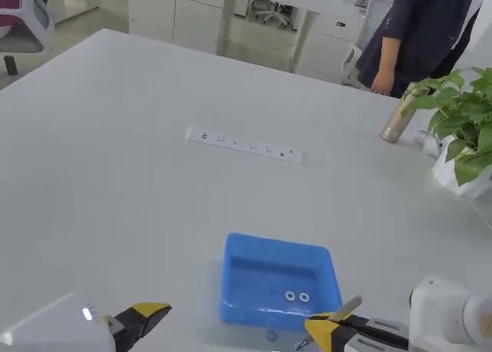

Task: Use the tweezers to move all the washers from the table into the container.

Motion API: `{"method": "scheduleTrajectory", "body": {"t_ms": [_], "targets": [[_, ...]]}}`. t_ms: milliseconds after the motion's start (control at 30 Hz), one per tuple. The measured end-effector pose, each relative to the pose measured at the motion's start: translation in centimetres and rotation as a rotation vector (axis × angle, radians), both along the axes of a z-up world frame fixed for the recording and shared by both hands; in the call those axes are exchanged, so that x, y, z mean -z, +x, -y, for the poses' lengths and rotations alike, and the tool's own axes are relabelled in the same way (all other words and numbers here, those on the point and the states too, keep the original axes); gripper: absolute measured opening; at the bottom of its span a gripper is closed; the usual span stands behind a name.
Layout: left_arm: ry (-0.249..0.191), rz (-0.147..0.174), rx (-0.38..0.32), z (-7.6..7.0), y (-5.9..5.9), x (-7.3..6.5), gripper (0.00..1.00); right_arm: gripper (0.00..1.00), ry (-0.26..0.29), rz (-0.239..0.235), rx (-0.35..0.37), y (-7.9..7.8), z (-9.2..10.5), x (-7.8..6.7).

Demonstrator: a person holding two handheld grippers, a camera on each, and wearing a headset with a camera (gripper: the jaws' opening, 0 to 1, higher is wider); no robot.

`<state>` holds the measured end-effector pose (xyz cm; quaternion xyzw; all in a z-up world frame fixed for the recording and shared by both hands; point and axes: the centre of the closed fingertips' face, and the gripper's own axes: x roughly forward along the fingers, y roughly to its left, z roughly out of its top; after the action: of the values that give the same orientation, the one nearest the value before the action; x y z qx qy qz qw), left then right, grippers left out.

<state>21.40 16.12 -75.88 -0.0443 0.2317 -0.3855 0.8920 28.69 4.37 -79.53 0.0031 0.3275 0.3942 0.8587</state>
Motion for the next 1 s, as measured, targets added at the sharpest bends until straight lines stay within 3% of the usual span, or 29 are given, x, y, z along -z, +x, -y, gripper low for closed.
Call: {"method": "scheduleTrajectory", "body": {"t_ms": [433, 800, 1000], "targets": [[-0.004, -0.005, -0.009, 0.0, -0.1, 0.0, 0.83, 0.03, 0.055, 0.027, -0.019, 0.2, -0.8, -3.6], [-0.001, 0.001, -0.026, -0.5, -0.1, -0.2, 0.82, 0.03, 0.109, 0.042, -0.018, 2.3, -2.0, -4.8], [-0.001, 0.002, -0.032, -0.5, -0.2, -0.3, 0.82, 0.03, 0.112, 0.048, -0.022, 3.3, -2.5, -4.9]]}}
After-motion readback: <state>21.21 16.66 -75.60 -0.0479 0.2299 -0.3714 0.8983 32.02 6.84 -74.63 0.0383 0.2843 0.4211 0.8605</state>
